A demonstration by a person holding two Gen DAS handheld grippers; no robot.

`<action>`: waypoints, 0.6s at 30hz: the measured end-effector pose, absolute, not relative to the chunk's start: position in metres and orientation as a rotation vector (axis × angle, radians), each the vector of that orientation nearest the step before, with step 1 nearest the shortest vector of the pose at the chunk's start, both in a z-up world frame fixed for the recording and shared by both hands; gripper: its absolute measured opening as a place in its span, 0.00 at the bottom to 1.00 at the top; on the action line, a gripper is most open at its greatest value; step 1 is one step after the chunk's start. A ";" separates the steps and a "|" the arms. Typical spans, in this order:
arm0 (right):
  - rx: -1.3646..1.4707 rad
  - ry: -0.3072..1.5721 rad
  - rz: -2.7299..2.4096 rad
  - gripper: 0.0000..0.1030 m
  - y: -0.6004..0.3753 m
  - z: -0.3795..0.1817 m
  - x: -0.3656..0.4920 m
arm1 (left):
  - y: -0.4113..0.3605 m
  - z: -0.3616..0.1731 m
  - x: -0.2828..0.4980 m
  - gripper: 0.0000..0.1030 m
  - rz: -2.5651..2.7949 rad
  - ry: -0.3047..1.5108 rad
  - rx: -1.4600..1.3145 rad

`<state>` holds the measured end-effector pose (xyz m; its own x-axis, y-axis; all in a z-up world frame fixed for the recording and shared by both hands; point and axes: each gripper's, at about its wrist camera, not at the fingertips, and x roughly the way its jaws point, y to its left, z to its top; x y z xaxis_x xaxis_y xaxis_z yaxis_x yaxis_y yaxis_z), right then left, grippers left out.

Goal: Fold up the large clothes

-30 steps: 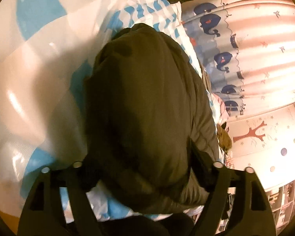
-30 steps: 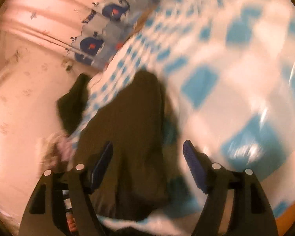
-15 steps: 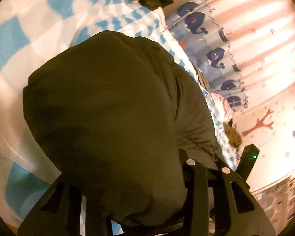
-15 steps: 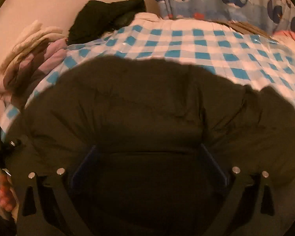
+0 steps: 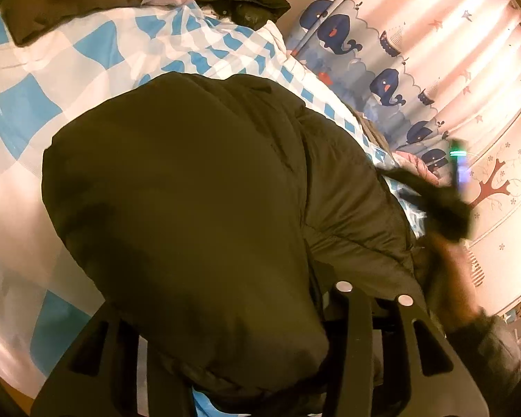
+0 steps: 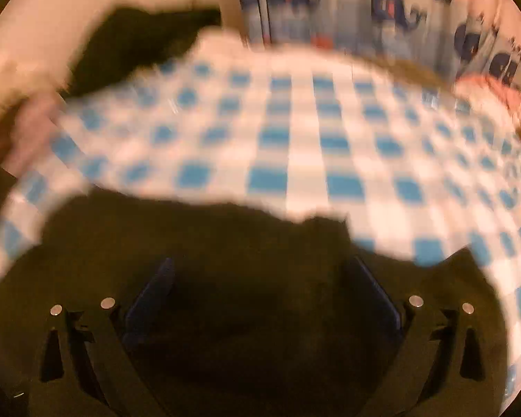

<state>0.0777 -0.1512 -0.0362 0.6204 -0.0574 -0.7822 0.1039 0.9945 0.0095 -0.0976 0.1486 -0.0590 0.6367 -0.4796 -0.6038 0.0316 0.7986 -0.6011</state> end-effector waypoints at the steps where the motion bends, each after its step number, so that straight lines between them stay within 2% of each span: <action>1: 0.051 0.943 -0.086 0.95 -0.152 -0.056 0.085 | 0.150 -0.059 -0.097 0.54 -0.327 0.830 -0.597; 3: 0.037 0.946 -0.094 0.95 -0.150 -0.066 0.085 | 0.150 -0.061 -0.097 0.61 -0.327 0.836 -0.601; 5: 0.054 0.973 -0.074 0.94 -0.153 -0.062 0.084 | 0.155 -0.070 -0.092 0.80 -0.360 0.865 -0.658; 7: 0.069 0.972 -0.054 0.94 -0.155 -0.050 0.075 | 0.167 -0.084 -0.086 0.83 -0.367 0.889 -0.762; 11: -0.013 0.831 -0.040 0.94 -0.138 -0.007 0.019 | 0.187 -0.097 -0.080 0.84 -0.402 0.886 -0.908; 13: -0.058 0.790 -0.075 0.94 -0.132 -0.002 -0.005 | 0.187 -0.098 -0.076 0.84 -0.400 0.889 -0.918; 15: -0.086 0.816 -0.100 0.94 -0.131 -0.019 -0.015 | 0.183 -0.097 -0.075 0.84 -0.407 0.867 -0.912; 17: -0.122 0.919 -0.075 0.94 -0.128 -0.055 -0.006 | 0.177 -0.096 -0.072 0.61 -0.419 0.872 -0.901; 18: -0.111 0.913 -0.074 0.94 -0.130 -0.059 -0.005 | 0.174 -0.095 -0.072 0.57 -0.424 0.875 -0.901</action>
